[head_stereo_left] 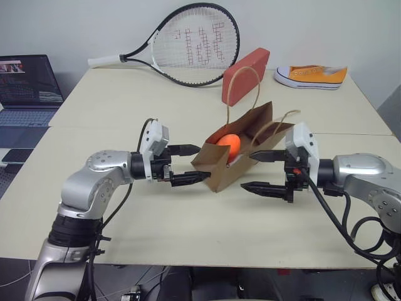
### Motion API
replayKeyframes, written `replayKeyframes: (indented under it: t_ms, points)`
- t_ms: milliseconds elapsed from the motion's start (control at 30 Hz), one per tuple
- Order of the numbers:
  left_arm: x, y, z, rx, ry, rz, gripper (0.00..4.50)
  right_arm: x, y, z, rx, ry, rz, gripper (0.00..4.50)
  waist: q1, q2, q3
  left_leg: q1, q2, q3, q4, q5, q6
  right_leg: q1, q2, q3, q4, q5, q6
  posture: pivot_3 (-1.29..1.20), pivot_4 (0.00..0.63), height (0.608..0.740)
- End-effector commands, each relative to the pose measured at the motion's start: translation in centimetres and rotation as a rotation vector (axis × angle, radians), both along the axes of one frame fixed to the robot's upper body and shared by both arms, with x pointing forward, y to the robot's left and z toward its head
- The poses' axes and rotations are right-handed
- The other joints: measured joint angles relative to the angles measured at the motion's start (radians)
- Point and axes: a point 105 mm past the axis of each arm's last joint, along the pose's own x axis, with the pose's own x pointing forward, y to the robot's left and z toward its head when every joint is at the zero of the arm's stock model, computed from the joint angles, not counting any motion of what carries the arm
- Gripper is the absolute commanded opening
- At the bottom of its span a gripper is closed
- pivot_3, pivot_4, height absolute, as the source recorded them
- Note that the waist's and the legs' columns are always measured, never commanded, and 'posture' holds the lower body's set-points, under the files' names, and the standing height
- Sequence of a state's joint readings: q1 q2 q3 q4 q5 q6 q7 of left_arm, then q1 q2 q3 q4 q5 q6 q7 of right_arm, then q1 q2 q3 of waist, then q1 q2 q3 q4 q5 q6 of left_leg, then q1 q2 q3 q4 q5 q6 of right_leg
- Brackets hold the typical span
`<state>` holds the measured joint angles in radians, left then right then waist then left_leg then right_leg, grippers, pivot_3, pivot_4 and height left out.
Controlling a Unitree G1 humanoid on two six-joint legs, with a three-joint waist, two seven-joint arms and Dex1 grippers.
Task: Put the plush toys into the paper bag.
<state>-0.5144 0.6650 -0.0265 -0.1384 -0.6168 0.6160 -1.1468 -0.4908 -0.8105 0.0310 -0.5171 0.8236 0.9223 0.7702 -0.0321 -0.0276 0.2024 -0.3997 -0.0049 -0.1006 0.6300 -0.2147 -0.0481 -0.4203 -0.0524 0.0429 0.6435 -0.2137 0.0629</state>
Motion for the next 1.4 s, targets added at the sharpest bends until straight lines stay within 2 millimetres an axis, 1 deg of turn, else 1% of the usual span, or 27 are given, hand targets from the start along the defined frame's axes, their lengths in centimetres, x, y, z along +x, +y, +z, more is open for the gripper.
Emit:
replayKeyframes:
  t_ms: [33, 433, 600, 733, 800, 933, 1100, 1200, 1400]
  points:
    - [0.5, -0.1, 1.5, -0.025, -0.066, 0.007, 4.47, 0.5, 0.6, 0.7, 0.009, -0.052, -0.005, 4.49, 0.000, 0.000, 0.000, 0.000, 0.000, 0.000, 0.000, 0.000, 0.000, 0.000, 0.000, 0.000, 0.000, 0.000, 0.000, 0.00, 0.150, 0.740]
    - [0.3, -1.8, 0.7, -0.019, -0.096, -0.007, 4.47, 1.9, 2.5, 0.6, 0.047, -0.071, -0.043, 4.49, 0.000, 0.000, 0.000, 0.000, 0.000, -0.001, 0.000, 0.000, 0.000, 0.000, 0.000, 0.000, 0.000, 0.001, 0.002, 0.00, 0.150, 0.740]
    - [0.4, -1.9, 0.7, -0.026, -0.097, -0.002, 4.47, 2.1, 2.9, 0.4, 0.049, -0.069, -0.044, 4.49, 0.000, 0.000, 0.000, 0.000, 0.000, -0.001, 0.000, 0.000, 0.000, 0.000, 0.000, -0.001, 0.000, 0.001, 0.002, 0.00, 0.150, 0.740]
    - [0.7, -2.3, 0.1, -0.011, -0.103, 0.015, 4.47, 2.0, 3.1, 0.4, 0.050, -0.069, -0.035, 4.49, 0.000, 0.000, 0.000, 0.000, 0.000, -0.001, 0.000, 0.000, 0.000, 0.000, 0.000, -0.001, 0.000, 0.001, 0.002, 0.00, 0.150, 0.740]
    - [1.2, -2.5, 0.0, -0.020, -0.109, 0.046, 4.47, 1.9, 3.2, 0.3, 0.049, -0.068, -0.031, 4.49, 0.000, 0.000, 0.000, 0.000, 0.000, -0.001, 0.000, 0.000, 0.000, 0.000, 0.000, -0.001, 0.000, 0.001, 0.002, 0.00, 0.150, 0.740]
    - [1.4, -3.4, -0.6, -0.037, -0.107, 0.065, 4.47, 1.8, 3.1, 0.3, 0.045, -0.068, -0.030, 4.49, 0.001, 0.000, 0.000, 0.000, 0.000, -0.002, 0.000, 0.000, 0.000, 0.000, 0.000, -0.001, 0.000, 0.002, 0.002, 0.00, 0.150, 0.740]
    - [2.2, -3.7, -1.0, -0.052, -0.112, 0.118, 4.47, 1.7, 2.9, 0.3, 0.041, -0.070, -0.031, 4.49, 0.001, 0.000, 0.000, 0.000, 0.000, -0.002, 0.000, 0.000, 0.000, 0.000, 0.000, -0.001, 0.000, 0.002, 0.003, 0.00, 0.150, 0.740]
    - [2.5, -3.7, -1.1, -0.052, -0.123, 0.134, 3.87, 1.5, 2.7, 0.5, 0.040, -0.073, -0.029, 4.50, 0.001, 0.000, 0.000, 0.000, 0.000, -0.001, 0.000, 0.000, 0.000, 0.000, 0.000, -0.001, 0.000, 0.002, 0.003, 0.00, 0.150, 0.740]
    - [2.6, -3.7, -1.4, -0.062, -0.112, 0.146, 2.06, 0.3, 1.3, 2.1, 0.041, -0.100, -0.015, 4.50, 0.002, 0.000, 0.000, 0.000, 0.000, -0.002, 0.000, 0.000, 0.000, 0.000, 0.000, -0.001, 0.000, 0.002, 0.003, 0.00, 0.150, 0.740]
